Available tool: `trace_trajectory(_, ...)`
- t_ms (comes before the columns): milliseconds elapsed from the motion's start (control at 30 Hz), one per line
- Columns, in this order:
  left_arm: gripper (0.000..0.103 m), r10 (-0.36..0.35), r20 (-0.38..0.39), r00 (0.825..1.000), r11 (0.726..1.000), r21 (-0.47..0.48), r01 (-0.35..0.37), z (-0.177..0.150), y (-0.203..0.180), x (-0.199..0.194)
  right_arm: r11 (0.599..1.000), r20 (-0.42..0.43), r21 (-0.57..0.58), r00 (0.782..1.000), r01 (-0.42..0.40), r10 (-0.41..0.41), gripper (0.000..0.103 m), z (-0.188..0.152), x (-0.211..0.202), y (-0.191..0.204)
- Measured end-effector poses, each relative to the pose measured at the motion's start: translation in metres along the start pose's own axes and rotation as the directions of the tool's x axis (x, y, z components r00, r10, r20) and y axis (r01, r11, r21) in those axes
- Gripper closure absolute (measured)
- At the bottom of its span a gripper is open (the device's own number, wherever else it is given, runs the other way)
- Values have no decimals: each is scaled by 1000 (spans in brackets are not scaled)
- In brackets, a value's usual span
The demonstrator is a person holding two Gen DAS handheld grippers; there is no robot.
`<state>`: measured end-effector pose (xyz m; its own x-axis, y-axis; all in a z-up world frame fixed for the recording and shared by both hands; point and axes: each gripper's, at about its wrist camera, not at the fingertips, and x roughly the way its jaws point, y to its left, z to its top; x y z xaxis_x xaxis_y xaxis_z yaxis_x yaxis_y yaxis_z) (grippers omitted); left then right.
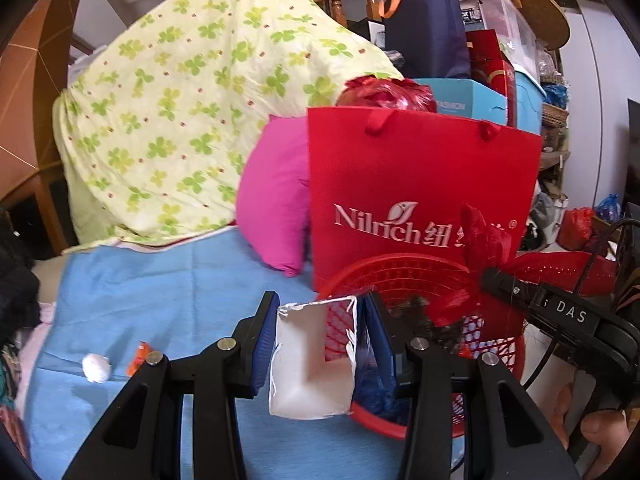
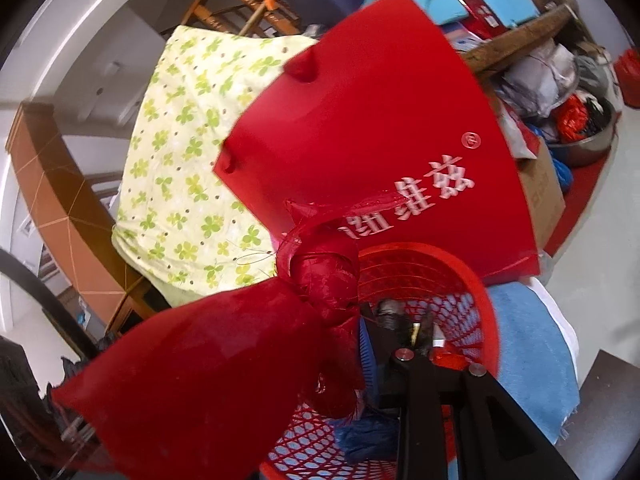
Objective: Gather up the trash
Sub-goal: 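Carry the carton and red mesh bag over the basket and open both tools, then move both tools back to the white paper ball and orange wrapper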
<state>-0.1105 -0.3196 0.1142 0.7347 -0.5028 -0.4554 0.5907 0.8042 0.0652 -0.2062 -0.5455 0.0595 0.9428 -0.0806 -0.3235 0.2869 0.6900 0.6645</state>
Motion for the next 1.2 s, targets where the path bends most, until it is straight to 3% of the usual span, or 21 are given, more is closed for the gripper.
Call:
trace_trajectory(367, 57, -85, -69, 994, 996, -11, 84, -8, -27, 39, 995, -78, 101, 997, 27, -19, 71, 4, 13, -24)
trace_trajectory(467, 46, -96, -76, 992, 995, -13, 95, -11, -28, 41, 994, -91, 107, 996, 7, 3, 70, 3, 15, -22)
trace_trajectory(533, 44, -93, -68, 993, 996, -12, 93, -12, -26, 40, 995, -87, 98, 996, -10, 19, 63, 3, 15, -19)
trace_trajectory(567, 44, -90, -65, 994, 996, -11, 90, -13, -24, 38, 996, -76, 87, 997, -13, 20, 56, 3, 13, -15)
trace_trajectory(600, 44, -85, -62, 994, 996, -12, 85, -15, -20, 37, 997, -63, 80, 998, -14, 19, 43, 2, 12, -13)
trace_trajectory(633, 44, -80, -60, 995, 997, -14, 79, -15, -16, 36, 997, -52, 77, 998, -16, 20, 41, 2, 10, -10)
trace_trajectory(767, 44, -31, -52, 998, 999, -27, 30, -24, 11, 28, 998, 22, 42, 999, -48, 47, 41, 1, 1, 3)
trace_trajectory(967, 41, 99, -74, 992, 993, -64, -104, -54, 77, 15, 997, 39, -41, 997, -68, 69, 41, -10, 4, 34)
trace_trajectory(1067, 41, 182, -114, 977, 975, -107, -194, -79, 121, 9, 990, 71, -109, 993, -89, 97, 41, -19, 1, 56)
trace_trajectory(1200, 42, 303, -190, 934, 922, -188, -338, -115, 189, 0, 966, 84, -216, 982, -146, 167, 41, -37, 2, 93)
